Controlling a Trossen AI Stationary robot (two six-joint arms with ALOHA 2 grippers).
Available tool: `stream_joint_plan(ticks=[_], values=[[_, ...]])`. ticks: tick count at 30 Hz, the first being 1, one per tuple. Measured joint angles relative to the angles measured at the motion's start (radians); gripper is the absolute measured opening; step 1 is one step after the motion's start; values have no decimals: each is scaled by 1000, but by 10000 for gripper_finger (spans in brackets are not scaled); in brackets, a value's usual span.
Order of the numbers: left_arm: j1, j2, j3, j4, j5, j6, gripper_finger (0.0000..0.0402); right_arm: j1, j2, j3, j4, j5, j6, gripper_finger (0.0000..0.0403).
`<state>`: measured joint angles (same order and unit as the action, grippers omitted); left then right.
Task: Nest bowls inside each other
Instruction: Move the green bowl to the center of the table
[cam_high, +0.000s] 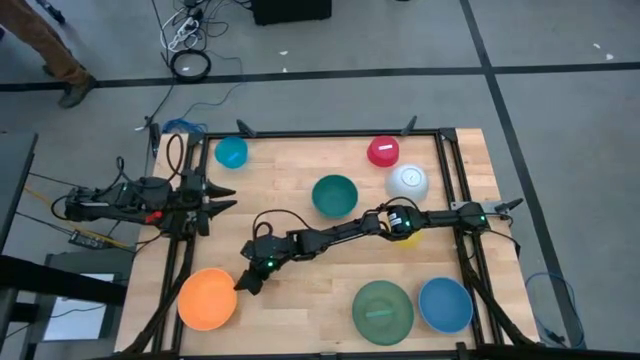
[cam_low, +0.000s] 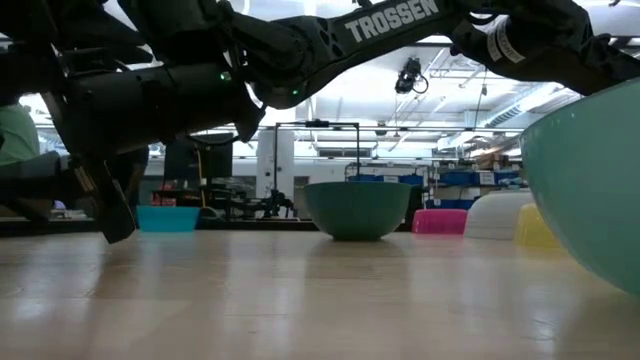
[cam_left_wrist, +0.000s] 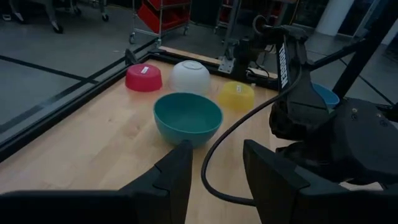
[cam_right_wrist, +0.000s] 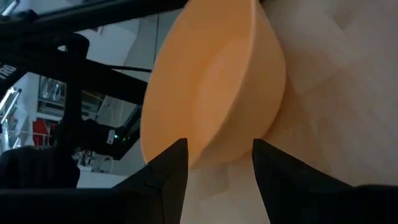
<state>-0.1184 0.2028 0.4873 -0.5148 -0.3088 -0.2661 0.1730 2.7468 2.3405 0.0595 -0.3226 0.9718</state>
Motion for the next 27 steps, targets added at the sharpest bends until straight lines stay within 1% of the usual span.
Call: stream_joint_plan(ticks=[15, 20, 23, 27], values=[[0, 0, 0, 7, 0, 3, 153, 17, -1, 4, -17, 44, 20, 176], [0, 0, 0, 7, 0, 3, 153, 27, -1, 4, -42, 81, 23, 175], [0, 0, 0, 7, 0, 3, 153, 28, -1, 4, -38, 84, 26, 164], [0, 0, 0, 7, 0, 3, 153, 28, -1, 4, -40, 80, 26, 138]])
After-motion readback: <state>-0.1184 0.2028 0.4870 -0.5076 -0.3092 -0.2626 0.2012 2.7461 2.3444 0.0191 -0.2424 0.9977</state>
